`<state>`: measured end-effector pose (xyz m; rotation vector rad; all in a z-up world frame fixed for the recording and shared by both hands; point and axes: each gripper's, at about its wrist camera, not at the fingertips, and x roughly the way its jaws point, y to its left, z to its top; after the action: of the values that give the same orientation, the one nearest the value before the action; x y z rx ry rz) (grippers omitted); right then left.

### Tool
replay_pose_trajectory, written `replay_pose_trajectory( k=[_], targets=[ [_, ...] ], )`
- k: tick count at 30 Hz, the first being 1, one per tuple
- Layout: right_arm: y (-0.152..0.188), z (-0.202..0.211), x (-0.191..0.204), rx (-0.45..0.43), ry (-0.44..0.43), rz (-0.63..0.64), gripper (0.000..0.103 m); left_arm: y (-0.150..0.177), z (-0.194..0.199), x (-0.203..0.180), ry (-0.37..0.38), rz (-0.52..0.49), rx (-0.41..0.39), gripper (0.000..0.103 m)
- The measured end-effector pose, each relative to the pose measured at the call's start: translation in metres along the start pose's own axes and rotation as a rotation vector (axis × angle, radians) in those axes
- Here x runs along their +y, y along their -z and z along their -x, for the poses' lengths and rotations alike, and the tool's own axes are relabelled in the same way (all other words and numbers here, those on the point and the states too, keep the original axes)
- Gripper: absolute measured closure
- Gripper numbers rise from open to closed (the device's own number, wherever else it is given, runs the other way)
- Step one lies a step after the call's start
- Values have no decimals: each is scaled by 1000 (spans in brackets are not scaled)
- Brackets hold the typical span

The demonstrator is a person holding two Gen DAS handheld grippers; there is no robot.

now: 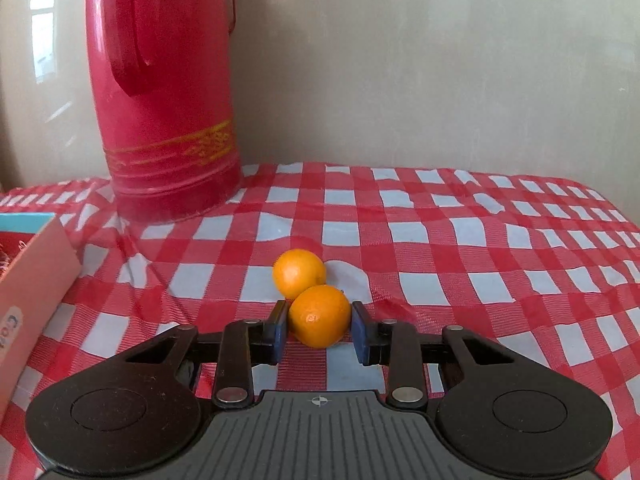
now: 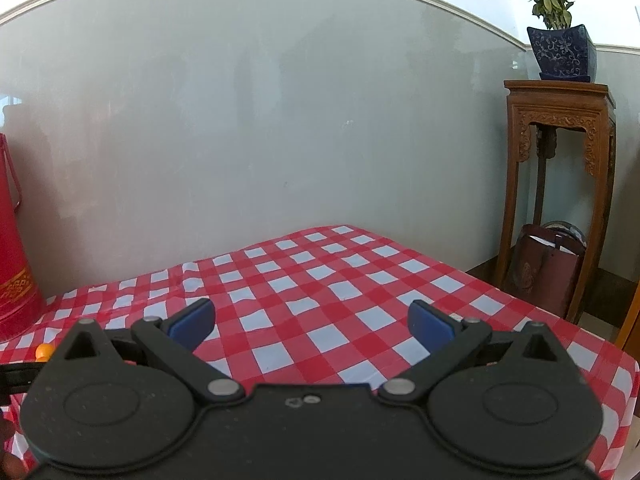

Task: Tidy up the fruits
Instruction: 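Move the left tool to a small mandarin and grasp it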

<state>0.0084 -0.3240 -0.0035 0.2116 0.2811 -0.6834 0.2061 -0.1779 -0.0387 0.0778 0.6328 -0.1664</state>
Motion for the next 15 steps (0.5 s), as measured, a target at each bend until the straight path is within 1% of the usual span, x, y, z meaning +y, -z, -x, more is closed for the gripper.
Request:
replay_pose_trajectory(
  k=[6,10,15],
  targets=[
    [1,2,6,1,-13,11,6,-3,25,11,1,-3,-44,70],
    [2,5,15,5,-38,31,6,-1,46,23,-19,-19,-83,70],
    [4,8,31,13,-84,49,6,4,73,51,-67,-25,-119,70]
  ],
)
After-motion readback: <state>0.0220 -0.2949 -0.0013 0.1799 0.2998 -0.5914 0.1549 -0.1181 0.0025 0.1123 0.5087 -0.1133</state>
